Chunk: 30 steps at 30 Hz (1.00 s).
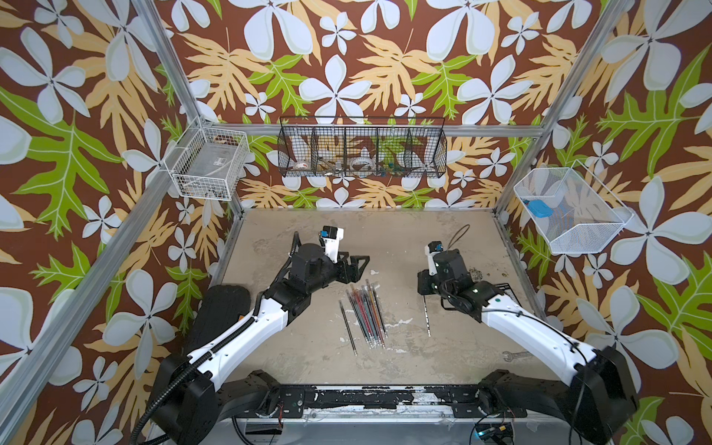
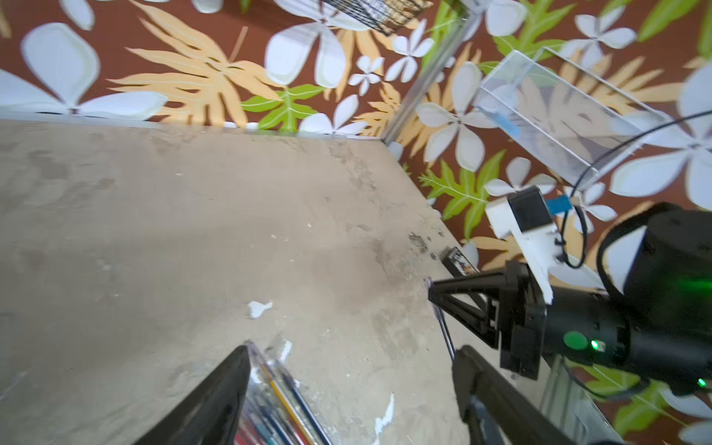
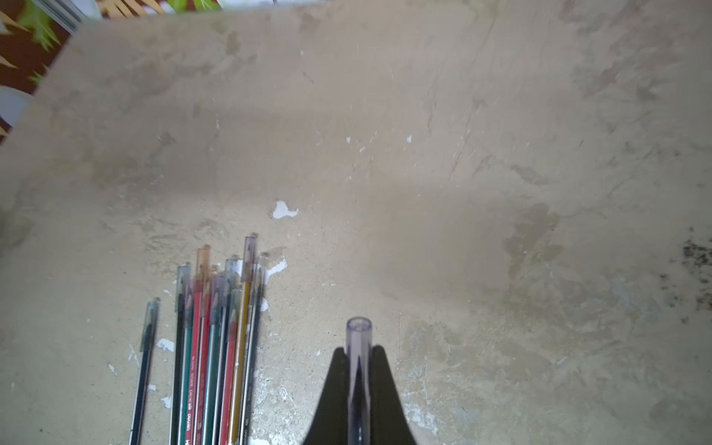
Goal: Remove the protective cover of the pencils
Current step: Pick up the pencil from the center of the board.
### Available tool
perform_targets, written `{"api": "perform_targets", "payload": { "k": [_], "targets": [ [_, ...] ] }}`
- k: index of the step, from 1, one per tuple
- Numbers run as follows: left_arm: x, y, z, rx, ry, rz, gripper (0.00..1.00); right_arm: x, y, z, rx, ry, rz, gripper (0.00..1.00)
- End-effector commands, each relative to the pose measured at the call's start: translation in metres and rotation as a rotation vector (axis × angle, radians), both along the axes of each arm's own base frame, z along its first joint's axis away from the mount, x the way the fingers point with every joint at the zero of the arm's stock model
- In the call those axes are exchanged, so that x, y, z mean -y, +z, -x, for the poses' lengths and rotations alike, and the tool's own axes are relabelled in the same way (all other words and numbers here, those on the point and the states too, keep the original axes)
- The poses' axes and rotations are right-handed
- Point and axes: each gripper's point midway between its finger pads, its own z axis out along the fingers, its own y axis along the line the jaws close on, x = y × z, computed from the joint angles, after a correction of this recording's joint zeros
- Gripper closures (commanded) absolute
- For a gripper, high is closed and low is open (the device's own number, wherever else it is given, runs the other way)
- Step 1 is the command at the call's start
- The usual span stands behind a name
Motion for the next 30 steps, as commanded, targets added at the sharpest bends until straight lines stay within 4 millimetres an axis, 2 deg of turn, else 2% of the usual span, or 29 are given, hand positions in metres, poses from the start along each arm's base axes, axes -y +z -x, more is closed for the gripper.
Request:
{"api": "perform_targets", "payload": {
  "k": [1,5,9,12,15,19,24,30],
  "targets": [
    [0.009,0.025,0.001,0.125,-0.051,0.023,0.15,-0.001,0.035,0.002,0.133,0.012,-0.073,1.0],
    [0.028,0.037,-0.009,0.171,-0.13,-0.01,0.15,0.008,0.056,0.009,0.183,-0.012,-0.086,1.0],
    [0.057,0.046,-0.025,0.169,-0.235,-0.006,0.19,0.001,0.067,0.015,0.206,0.039,-0.124,1.0],
    [0.077,0.036,-0.035,0.113,-0.302,0.021,0.26,0.003,0.067,0.017,0.211,0.034,-0.124,1.0],
    [0.09,0.03,-0.031,0.115,-0.365,0.063,0.27,0.008,0.065,0.013,0.211,0.027,-0.092,1.0],
    [0.089,0.022,-0.024,0.102,-0.384,0.067,0.27,0.021,0.067,0.003,0.201,0.01,-0.086,1.0],
    [0.09,0.025,-0.012,0.111,-0.393,0.071,0.26,0.033,0.073,-0.012,0.161,-0.031,-0.257,1.0],
    [0.093,0.024,-0.009,0.107,-0.402,0.071,0.26,0.02,0.114,-0.023,0.269,-0.009,-0.481,1.0]
  ]
}}
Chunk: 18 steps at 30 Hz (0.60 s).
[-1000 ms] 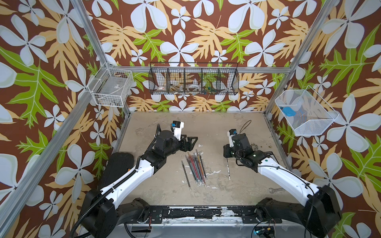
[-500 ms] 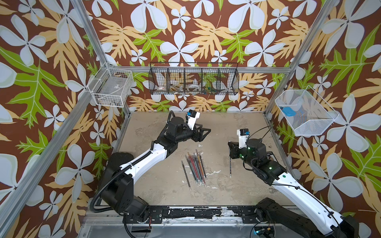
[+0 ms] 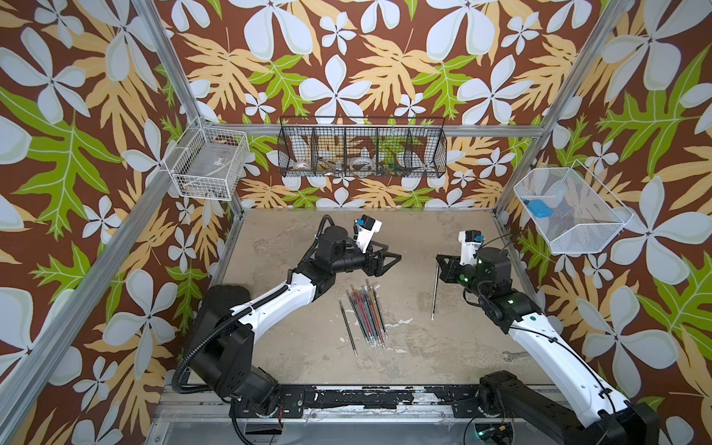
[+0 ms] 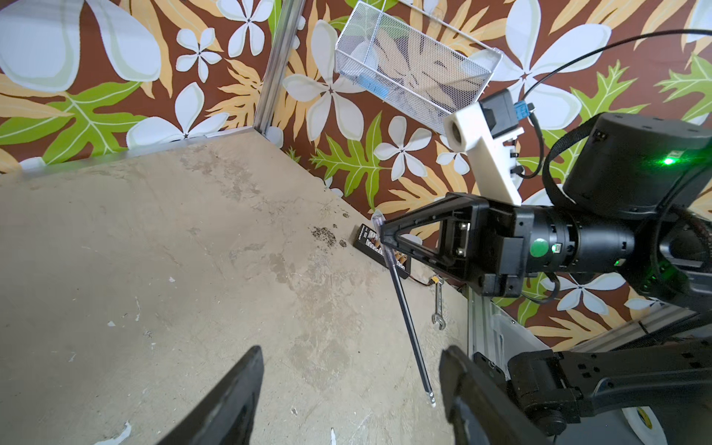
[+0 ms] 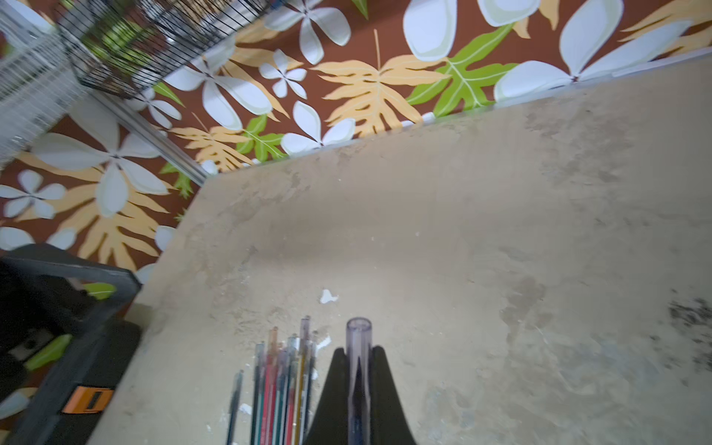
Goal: Remove the protective cover of the pencils
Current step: Pick up the pencil from the center of the board.
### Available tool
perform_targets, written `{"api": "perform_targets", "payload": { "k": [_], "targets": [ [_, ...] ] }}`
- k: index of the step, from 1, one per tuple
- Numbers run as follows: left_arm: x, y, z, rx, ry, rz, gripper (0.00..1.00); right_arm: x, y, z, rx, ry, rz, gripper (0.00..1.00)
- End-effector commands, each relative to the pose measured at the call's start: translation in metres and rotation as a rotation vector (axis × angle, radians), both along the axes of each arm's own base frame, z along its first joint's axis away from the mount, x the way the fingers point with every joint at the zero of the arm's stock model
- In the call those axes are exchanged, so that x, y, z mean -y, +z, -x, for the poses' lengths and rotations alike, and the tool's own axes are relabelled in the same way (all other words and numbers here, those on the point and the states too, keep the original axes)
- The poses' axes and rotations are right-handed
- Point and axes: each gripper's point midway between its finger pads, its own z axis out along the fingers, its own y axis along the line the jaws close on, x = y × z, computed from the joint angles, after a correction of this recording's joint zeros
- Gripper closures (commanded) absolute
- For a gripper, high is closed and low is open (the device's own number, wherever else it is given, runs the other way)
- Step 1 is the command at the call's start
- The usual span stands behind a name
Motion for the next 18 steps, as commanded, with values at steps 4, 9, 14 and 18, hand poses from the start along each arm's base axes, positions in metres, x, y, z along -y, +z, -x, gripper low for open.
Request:
{"api": "perform_targets", "payload": {
  "k": [4,9,14,18],
  "targets": [
    [0.006,0.002,0.002,0.006,-0.019,0.014,0.28,-0.02,0.052,-0.02,0.068,0.027,-0.253,1.0],
    [0.019,-0.008,0.008,-0.014,-0.052,-0.016,0.3,-0.03,0.066,-0.028,0.083,0.06,-0.348,1.0],
    [0.033,-0.016,0.018,-0.034,-0.092,-0.04,0.32,-0.027,0.083,-0.025,0.15,0.054,-0.372,1.0],
    [0.04,-0.018,0.025,-0.035,-0.115,-0.045,0.32,-0.029,0.086,-0.023,0.165,0.07,-0.386,1.0]
  ]
}}
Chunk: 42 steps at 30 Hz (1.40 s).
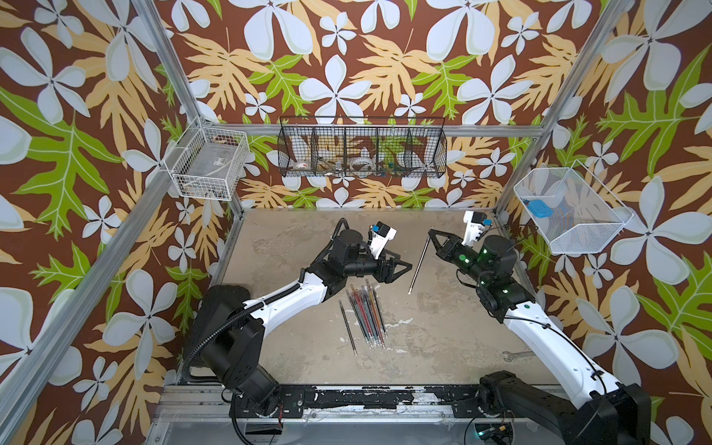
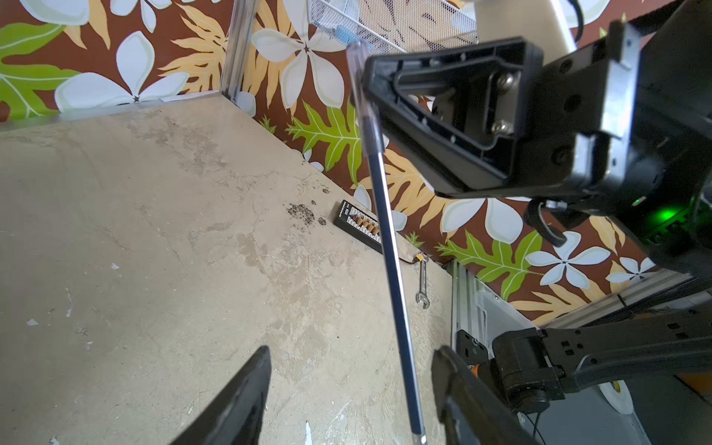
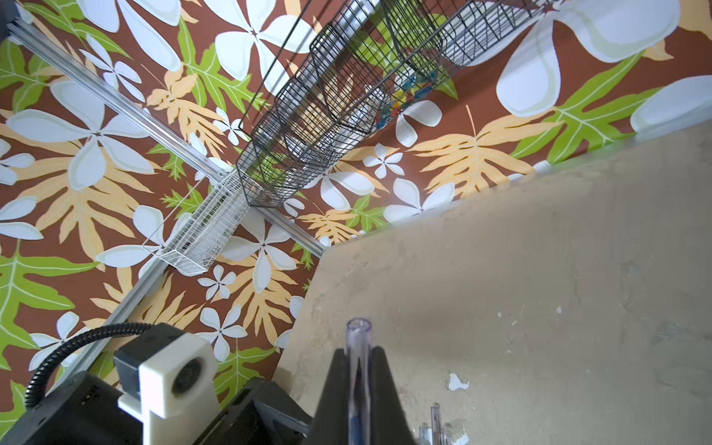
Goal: Remove the protective cover of the pencils
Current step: Pick up the pencil from the center of the board.
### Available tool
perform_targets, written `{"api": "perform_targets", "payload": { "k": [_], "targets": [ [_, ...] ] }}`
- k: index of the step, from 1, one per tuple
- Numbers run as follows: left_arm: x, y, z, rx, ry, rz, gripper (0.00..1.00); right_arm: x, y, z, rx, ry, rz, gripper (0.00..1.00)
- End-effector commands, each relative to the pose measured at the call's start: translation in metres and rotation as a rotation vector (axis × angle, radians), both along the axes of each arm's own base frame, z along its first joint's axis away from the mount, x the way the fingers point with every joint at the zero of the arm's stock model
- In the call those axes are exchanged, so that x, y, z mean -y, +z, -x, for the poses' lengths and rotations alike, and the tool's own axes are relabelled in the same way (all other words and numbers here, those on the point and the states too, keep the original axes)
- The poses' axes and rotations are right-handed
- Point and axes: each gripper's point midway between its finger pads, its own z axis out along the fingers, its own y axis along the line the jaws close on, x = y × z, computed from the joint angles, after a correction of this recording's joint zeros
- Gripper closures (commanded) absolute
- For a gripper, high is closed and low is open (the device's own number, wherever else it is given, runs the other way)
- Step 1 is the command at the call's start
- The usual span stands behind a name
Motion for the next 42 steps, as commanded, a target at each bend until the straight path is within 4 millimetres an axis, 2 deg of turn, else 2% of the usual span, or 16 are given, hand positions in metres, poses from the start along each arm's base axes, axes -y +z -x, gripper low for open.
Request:
{"api": "perform_targets", "payload": {
  "k": [1,15,25,28,33,34,36,39,40,42],
  "targets": [
    [0.005,0.002,0.006,0.016,-0.031,-0.003,0.32,-0.004,0.014,0.003,0.049,0.024,-0.042,1.0],
    [0.021,-0.004,0.022,0.006,-0.093,-0.015,0.33,-0.008,0.017,0.005,0.065,0.047,-0.071,1.0],
    [0.025,-0.015,0.021,-0.019,-0.103,-0.042,0.4,-0.01,0.02,0.004,0.075,0.059,-0.087,1.0],
    [0.027,-0.018,0.02,-0.023,-0.106,-0.049,0.52,-0.01,0.022,0.004,0.082,0.058,-0.083,1.0],
    [0.028,-0.024,0.016,-0.034,-0.096,-0.079,0.82,-0.009,0.022,0.004,0.085,0.053,-0.078,1.0],
    [0.029,-0.027,0.015,-0.04,-0.097,-0.088,0.84,-0.009,0.022,0.004,0.083,0.052,-0.076,1.0],
    [0.029,-0.03,0.013,-0.045,-0.091,-0.102,1.0,-0.006,0.02,0.004,0.075,0.038,-0.065,1.0],
    [0.026,-0.034,0.006,-0.029,-0.053,-0.139,1.0,0.002,0.01,0.0,0.026,-0.013,-0.013,1.0],
    [0.023,-0.035,0.002,-0.018,-0.028,-0.16,1.0,0.004,0.006,-0.002,0.0,-0.029,0.022,0.97],
    [0.016,-0.043,-0.01,0.002,0.036,-0.228,1.0,0.012,-0.003,-0.005,-0.05,-0.062,0.125,0.81]
  ]
}}
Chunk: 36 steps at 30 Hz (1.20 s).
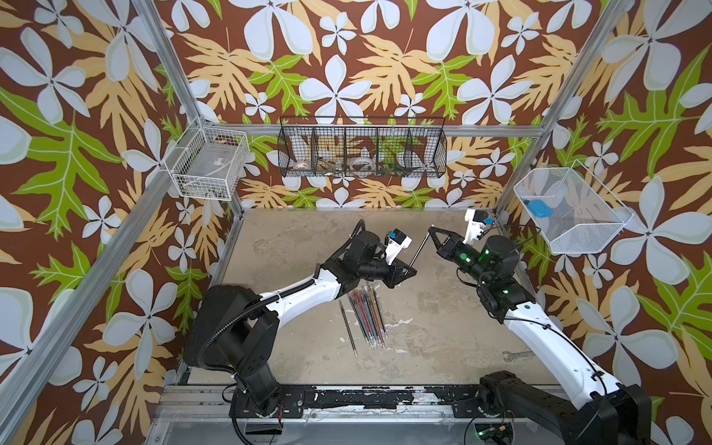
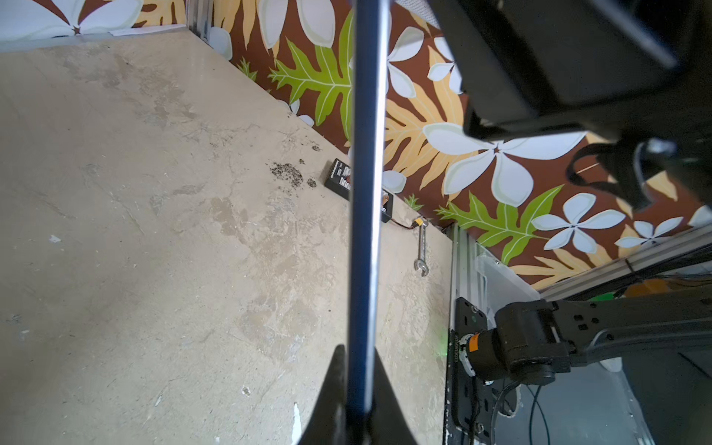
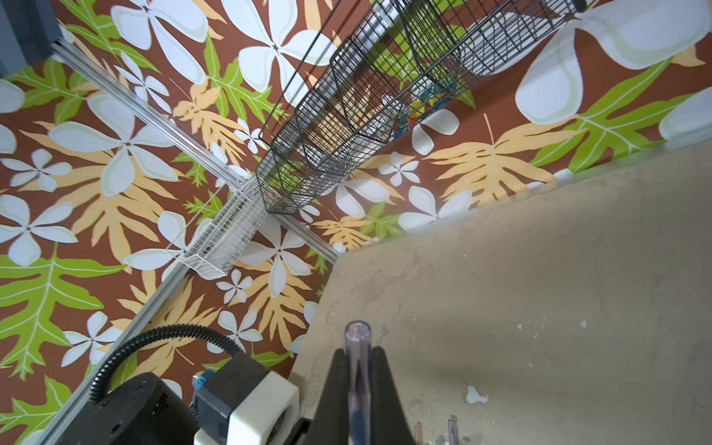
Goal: Remove the protective cover of the pencils
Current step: Pick up the pencil from the center of the board, then remove the protective sleeve from the pencil.
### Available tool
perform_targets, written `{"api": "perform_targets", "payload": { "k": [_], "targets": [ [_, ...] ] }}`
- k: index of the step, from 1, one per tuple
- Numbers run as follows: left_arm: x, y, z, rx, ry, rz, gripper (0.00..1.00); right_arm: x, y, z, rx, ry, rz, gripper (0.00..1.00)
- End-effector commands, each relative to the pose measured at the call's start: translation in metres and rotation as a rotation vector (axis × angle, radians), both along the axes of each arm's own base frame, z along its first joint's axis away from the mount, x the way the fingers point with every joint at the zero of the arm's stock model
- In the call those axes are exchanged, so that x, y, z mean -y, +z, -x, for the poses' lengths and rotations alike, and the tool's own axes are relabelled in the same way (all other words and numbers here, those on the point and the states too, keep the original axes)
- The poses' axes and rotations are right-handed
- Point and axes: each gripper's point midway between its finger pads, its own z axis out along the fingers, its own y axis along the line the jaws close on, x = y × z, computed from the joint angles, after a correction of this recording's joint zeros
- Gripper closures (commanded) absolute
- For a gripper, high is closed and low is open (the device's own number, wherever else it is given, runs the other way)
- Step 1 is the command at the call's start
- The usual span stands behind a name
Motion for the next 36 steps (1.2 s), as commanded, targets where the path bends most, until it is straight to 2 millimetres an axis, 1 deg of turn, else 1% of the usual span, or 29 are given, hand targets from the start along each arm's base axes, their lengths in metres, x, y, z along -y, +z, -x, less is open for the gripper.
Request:
{"api": "perform_targets", "payload": {
  "k": [1,3,5,8,10,12,17,21,25,28,30,33,36],
  "targets": [
    [-0.013,-0.018,-0.019,0.035,0.105,-0.135,1.0,0.015,-0.016,-0.004,-0.058,-0.067,0.162,0.76],
    [-0.018,-0.029,-0.028,0.038,0.142,-0.21,1.0,0.018,-0.02,-0.001,-0.06,-0.058,0.216,0.63],
    [-0.022,-0.037,-0.035,0.035,0.169,-0.26,1.0,0.02,-0.021,0.005,-0.055,-0.034,0.237,0.53],
    [-0.026,-0.045,-0.041,0.033,0.197,-0.307,1.0,0.016,-0.024,0.017,-0.043,0.027,0.262,0.47],
    [-0.026,-0.046,-0.042,0.035,0.2,-0.318,1.0,0.01,-0.028,0.028,-0.033,0.083,0.278,0.46],
    [-0.026,-0.046,-0.04,0.036,0.19,-0.319,1.0,0.007,-0.035,0.037,-0.047,0.121,0.292,0.45],
    [-0.016,-0.048,-0.03,0.034,0.134,-0.314,1.0,0.008,-0.052,0.049,-0.098,0.17,0.269,0.44],
    [-0.009,-0.051,-0.021,0.042,0.103,-0.325,1.0,0.013,-0.058,0.047,-0.128,0.172,0.226,0.46],
    [-0.007,-0.05,-0.019,0.042,0.094,-0.323,1.0,0.019,-0.06,0.041,-0.15,0.154,0.198,0.46],
    [-0.004,-0.05,-0.014,0.04,0.075,-0.317,1.0,0.019,-0.063,0.039,-0.159,0.152,0.19,0.46],
    [0.0,-0.051,-0.01,0.041,0.06,-0.32,1.0,0.015,-0.064,0.039,-0.165,0.174,0.178,0.46],
    [0.004,-0.055,-0.004,0.053,0.047,-0.338,1.0,0.015,-0.067,0.036,-0.168,0.174,0.179,0.45],
    [0.006,-0.058,-0.002,0.06,0.04,-0.355,1.0,0.015,-0.065,0.035,-0.158,0.17,0.176,0.44]
  ]
}}
